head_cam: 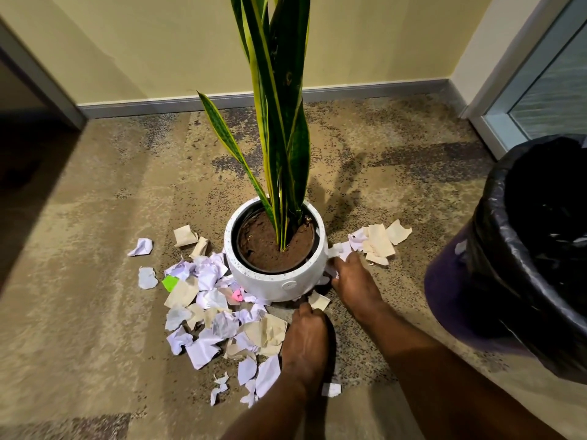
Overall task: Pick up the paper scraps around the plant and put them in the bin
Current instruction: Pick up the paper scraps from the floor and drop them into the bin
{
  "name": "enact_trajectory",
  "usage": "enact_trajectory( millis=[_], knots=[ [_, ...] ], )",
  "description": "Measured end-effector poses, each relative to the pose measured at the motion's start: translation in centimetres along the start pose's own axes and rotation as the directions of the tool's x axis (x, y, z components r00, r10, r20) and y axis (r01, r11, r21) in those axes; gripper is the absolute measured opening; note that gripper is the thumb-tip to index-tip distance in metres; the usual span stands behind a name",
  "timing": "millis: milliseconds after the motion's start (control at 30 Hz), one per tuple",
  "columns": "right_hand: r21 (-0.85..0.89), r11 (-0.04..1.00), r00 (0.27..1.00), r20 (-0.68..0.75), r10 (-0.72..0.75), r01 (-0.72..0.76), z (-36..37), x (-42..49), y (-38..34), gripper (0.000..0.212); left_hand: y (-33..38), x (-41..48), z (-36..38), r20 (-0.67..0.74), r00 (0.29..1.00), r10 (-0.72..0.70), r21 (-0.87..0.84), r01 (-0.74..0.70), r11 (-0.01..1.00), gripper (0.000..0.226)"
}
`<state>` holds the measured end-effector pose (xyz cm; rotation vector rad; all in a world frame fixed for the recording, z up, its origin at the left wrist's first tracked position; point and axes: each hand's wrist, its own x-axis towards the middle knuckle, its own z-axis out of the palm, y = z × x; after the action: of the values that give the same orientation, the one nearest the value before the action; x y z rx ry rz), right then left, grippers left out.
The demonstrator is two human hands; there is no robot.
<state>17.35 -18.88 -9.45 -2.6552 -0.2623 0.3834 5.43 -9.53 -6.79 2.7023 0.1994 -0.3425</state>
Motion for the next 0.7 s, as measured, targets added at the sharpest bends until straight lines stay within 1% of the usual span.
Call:
enact_trajectory(
  millis=[100, 200, 267, 333, 400, 433, 500, 567, 633, 700],
  knots=[
    [-0.084, 0.996, 1.0, 0.015, -0.022, 0.023, -0.4, 0.0, -0.6, 0.022, -0.2, -0.2, -0.1, -0.003, 1.0, -0.005, -0.082, 0.005, 0.997, 0.025],
    [-0.133, 0.99, 0.998, 0.019, -0.052, 0.054, -0.6, -0.6, -0.6, 0.022, 0.0, -0.5, -0.3, -0.018, 0.999, -0.037, -0.191, 0.033, 0.981, 0.022],
    [-0.103, 0.995, 1.0, -0.011, -0.011, 0.009, -0.8, -1.1, -0.4, 0.022, 0.3, -0.5, -0.5, -0.018, 0.998, -0.062, -0.253, 0.055, 0.966, 0.023],
    [-0.044, 0.997, 0.997, -0.039, 0.06, -0.062, -1.3, -1.5, -0.2, 0.019, 0.7, -0.7, -0.8, -0.026, 0.998, -0.058, -0.264, 0.049, 0.963, 0.024],
    [0.02, 0.994, 0.992, -0.068, 0.105, -0.104, -2.3, -1.8, -0.3, 0.017, 1.0, -0.8, -1.1, -0.029, 0.998, -0.063, -0.291, 0.052, 0.955, 0.021],
    [0.034, 0.993, 0.99, -0.082, 0.119, -0.116, -2.9, -2.0, -0.4, 0.016, 1.3, -0.9, -1.4, -0.041, 0.996, -0.082, -0.331, 0.064, 0.941, 0.019],
    [0.054, 0.989, 0.983, -0.114, 0.142, -0.136, -4.4, -2.3, -0.9, 0.012, 1.7, -1.0, -2.0, -0.08, 0.992, -0.096, -0.395, 0.057, 0.917, 0.019],
    [0.073, 0.988, 0.979, -0.14, 0.148, -0.139, -5.6, -2.5, -1.7, 0.011, 2.3, -1.3, -2.9, -0.143, 0.989, -0.038, -0.367, -0.017, 0.93, 0.02],
    [0.104, 0.985, 0.976, -0.16, 0.15, -0.134, -7.1, -2.8, -2.8, 0.012, 3.0, -1.3, -4.1, -0.151, 0.989, 0.0, -0.383, -0.058, 0.922, 0.029],
    [0.14, 0.982, 0.973, -0.17, 0.154, -0.131, -8.8, -3.1, -3.9, 0.011, 3.8, -1.1, -5.3, -0.158, 0.987, -0.033, -0.471, -0.046, 0.881, 0.025]
  ],
)
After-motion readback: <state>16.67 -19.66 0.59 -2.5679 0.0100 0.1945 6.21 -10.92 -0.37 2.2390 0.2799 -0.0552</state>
